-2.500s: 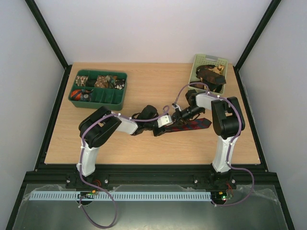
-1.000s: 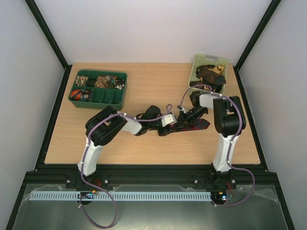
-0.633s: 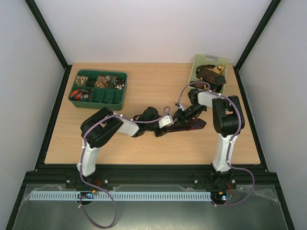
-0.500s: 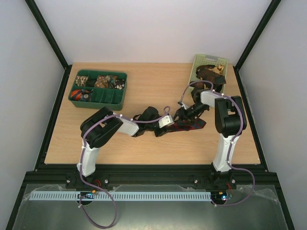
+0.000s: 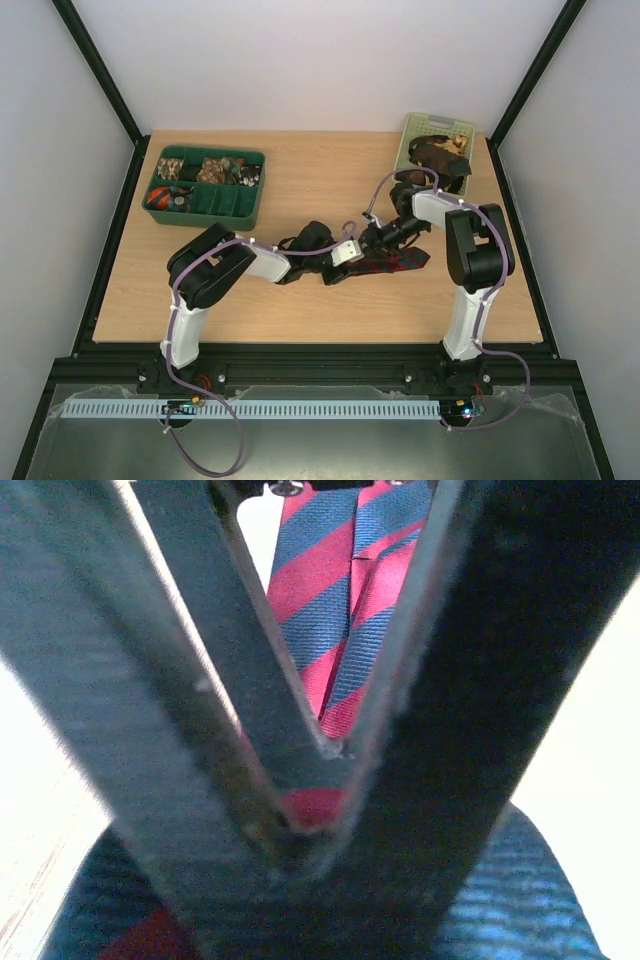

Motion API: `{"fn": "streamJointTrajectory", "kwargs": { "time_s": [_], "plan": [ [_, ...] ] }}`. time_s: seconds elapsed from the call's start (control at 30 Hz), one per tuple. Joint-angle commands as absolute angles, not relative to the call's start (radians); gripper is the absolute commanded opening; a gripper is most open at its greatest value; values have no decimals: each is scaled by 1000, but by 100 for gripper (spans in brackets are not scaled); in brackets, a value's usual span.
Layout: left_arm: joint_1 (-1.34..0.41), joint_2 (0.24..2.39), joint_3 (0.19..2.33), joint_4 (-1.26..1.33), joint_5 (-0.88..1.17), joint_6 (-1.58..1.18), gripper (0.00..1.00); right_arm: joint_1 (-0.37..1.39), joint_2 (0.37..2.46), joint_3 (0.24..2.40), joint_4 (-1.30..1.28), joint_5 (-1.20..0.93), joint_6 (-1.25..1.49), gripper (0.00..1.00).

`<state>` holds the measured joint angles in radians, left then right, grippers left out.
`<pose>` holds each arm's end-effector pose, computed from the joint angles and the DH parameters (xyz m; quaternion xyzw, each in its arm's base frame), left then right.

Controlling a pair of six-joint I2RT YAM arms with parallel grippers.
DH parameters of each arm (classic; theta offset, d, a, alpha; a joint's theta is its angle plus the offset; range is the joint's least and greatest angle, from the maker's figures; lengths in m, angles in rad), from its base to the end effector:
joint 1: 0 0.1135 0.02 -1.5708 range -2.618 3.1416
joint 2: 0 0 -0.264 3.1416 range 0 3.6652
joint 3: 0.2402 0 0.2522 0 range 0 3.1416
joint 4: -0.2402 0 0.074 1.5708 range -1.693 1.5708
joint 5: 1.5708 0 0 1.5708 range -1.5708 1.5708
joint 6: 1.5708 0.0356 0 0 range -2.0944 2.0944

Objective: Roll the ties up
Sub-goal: Roll the tie at the center of the board.

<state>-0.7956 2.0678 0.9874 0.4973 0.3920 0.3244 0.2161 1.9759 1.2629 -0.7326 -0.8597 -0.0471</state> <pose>0.2726 -0.2977 0.0989 0.5370 0.6827 -0.2753 0.4121 0.3465 0.1037 0.1448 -0.1449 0.8960 0.4192 0.0216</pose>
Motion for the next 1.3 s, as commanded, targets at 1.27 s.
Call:
{"fn": "streamJointTrajectory", "kwargs": {
  "time_s": [1.27],
  "plan": [
    [-787,2155,991,565,499,183,53,213,2086,1146,-612,-489,-56,1]
  ]
}}
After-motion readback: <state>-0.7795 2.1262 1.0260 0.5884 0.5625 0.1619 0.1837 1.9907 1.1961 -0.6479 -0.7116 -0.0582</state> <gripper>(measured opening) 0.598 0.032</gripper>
